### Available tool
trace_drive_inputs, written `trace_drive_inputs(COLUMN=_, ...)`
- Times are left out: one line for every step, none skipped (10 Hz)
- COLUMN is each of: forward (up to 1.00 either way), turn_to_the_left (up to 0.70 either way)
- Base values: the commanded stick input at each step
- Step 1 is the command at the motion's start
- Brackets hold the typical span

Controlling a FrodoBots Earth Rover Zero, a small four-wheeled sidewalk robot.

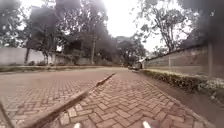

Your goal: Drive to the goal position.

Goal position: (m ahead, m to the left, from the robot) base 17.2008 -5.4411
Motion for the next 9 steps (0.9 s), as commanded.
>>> trace_drive_inputs(forward=0.7, turn_to_the_left=0.07)
trace_drive_inputs(forward=0.7, turn_to_the_left=0.08)
trace_drive_inputs(forward=0.7, turn_to_the_left=0.07)
trace_drive_inputs(forward=0.7, turn_to_the_left=0.06)
trace_drive_inputs(forward=0.7, turn_to_the_left=0.02)
trace_drive_inputs(forward=0.7, turn_to_the_left=0.03)
trace_drive_inputs(forward=0.7, turn_to_the_left=0.03)
trace_drive_inputs(forward=0.7, turn_to_the_left=0.02)
trace_drive_inputs(forward=0.7, turn_to_the_left=0.01)
